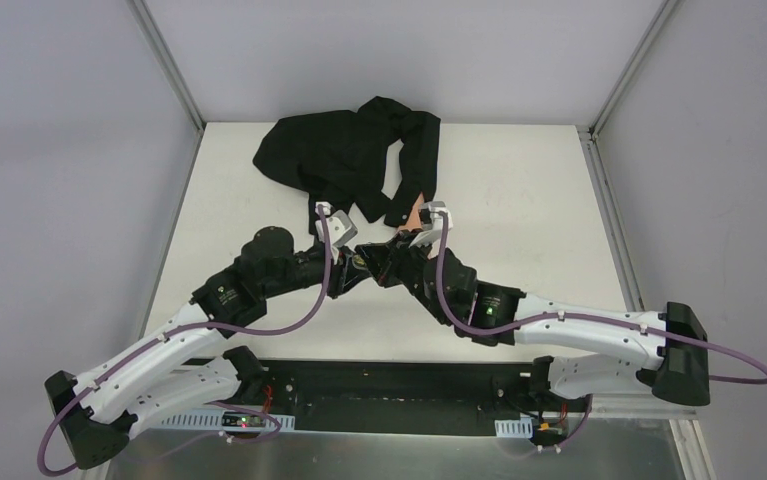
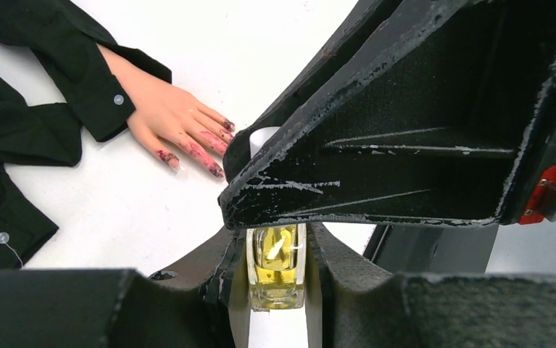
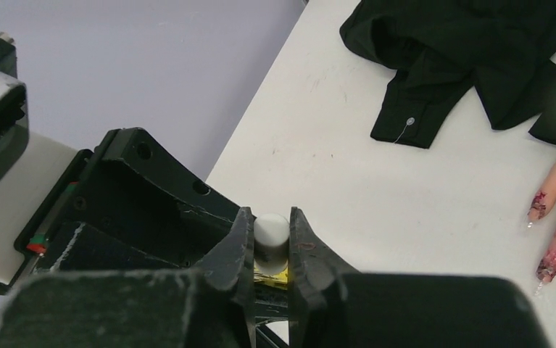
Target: Paint the nails
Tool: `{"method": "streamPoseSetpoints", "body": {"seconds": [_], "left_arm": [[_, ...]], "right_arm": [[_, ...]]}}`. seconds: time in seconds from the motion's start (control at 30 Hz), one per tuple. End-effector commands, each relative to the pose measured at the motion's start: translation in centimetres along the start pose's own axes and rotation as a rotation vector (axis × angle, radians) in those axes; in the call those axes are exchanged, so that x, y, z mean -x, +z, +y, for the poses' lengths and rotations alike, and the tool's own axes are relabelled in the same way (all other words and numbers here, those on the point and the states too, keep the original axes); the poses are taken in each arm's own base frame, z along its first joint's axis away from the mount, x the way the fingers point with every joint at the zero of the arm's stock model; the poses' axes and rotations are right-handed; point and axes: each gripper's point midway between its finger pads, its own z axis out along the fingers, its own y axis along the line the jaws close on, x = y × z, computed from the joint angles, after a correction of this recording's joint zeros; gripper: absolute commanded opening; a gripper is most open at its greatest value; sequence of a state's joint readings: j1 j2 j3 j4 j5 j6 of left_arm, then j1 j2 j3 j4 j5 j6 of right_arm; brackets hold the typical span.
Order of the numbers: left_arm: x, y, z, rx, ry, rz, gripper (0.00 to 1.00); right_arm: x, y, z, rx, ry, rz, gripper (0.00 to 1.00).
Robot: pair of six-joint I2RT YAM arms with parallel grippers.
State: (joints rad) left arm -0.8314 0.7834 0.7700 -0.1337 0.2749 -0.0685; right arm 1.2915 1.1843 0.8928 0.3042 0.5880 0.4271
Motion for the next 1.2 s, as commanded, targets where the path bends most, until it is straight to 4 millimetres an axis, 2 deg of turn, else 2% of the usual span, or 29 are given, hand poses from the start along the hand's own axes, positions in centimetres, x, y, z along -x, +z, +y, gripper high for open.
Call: {"method": "streamPoseSetpoints", "body": {"seconds": [0.0, 0.2, 0.33, 0.43, 0.6, 0.87, 0.97, 1.07, 1.1, 1.17], "left_arm": [[1.5, 0.0, -1.7, -0.090, 0.022, -0.037, 0.00], [1.8, -0.3, -4.4, -0.255, 0.004, -0.015, 0.00], [2.1, -1.0, -6.3, -0.373, 0.005, -0.010, 0.00], [2.3, -1.8, -8.0, -0.473, 0.006, -0.006, 0.00], [2.4, -2.9, -10.0, -0.615, 0.000, 0.012, 0.00], [2.4, -3.4, -10.9, -0.678, -0.005, 0.025, 0.00], [2.4, -3.4, -10.8, -0.674, -0.003, 0.022, 0.00], [2.4, -3.3, -10.6, -0.654, 0.003, 0.016, 0.00], [2.4, -3.2, -10.3, -0.633, 0.009, 0.009, 0.00], [2.4, -2.8, -9.4, -0.570, 0.022, -0.007, 0.00]], "right_arm": [[3.3, 0.0, 2.3, 0.047, 0.005, -0.085, 0.00], [3.4, -0.4, 1.9, 0.159, 0.001, 0.019, 0.00], [2.8, -1.3, 2.8, 0.318, -0.012, 0.133, 0.00], [2.2, -2.5, 3.6, 0.478, -0.017, 0.229, 0.00], [1.8, -5.7, 5.3, 0.761, -0.022, 0.327, 0.00], [0.4, -9.4, 6.7, 0.978, -0.107, 0.437, 0.00], [0.5, -9.8, 6.8, 0.993, -0.119, 0.431, 0.00], [1.4, -9.3, 6.7, 0.944, -0.111, 0.380, 0.00], [2.0, -8.8, 6.5, 0.897, -0.099, 0.345, 0.06], [3.7, -8.2, 6.0, 0.806, -0.078, 0.264, 0.44]]}}
